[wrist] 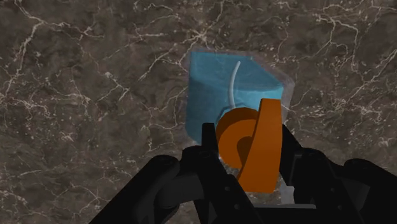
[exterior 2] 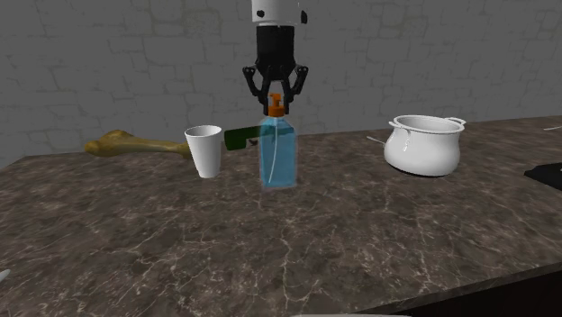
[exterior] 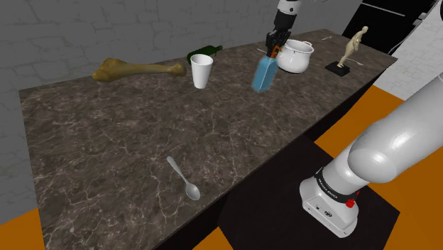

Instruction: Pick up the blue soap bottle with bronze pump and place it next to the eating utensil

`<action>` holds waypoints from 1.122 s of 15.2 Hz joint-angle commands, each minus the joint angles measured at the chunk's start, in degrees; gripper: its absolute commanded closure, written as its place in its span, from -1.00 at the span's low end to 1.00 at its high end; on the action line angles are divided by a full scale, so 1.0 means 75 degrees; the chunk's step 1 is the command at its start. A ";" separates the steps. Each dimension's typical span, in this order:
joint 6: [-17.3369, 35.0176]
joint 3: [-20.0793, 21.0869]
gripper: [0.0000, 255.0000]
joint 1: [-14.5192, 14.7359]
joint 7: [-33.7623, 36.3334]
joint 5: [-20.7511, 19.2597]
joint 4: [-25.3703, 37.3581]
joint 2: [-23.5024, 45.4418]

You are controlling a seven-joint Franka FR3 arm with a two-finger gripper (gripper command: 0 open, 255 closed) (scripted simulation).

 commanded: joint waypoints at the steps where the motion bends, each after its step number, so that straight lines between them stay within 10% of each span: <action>1: 0.0094 0.0201 1.00 0.0166 0.0401 -0.0054 -0.0314 -0.0229; 17: 0.0164 0.2023 1.00 0.1407 0.3412 0.0084 -0.1635 -0.1447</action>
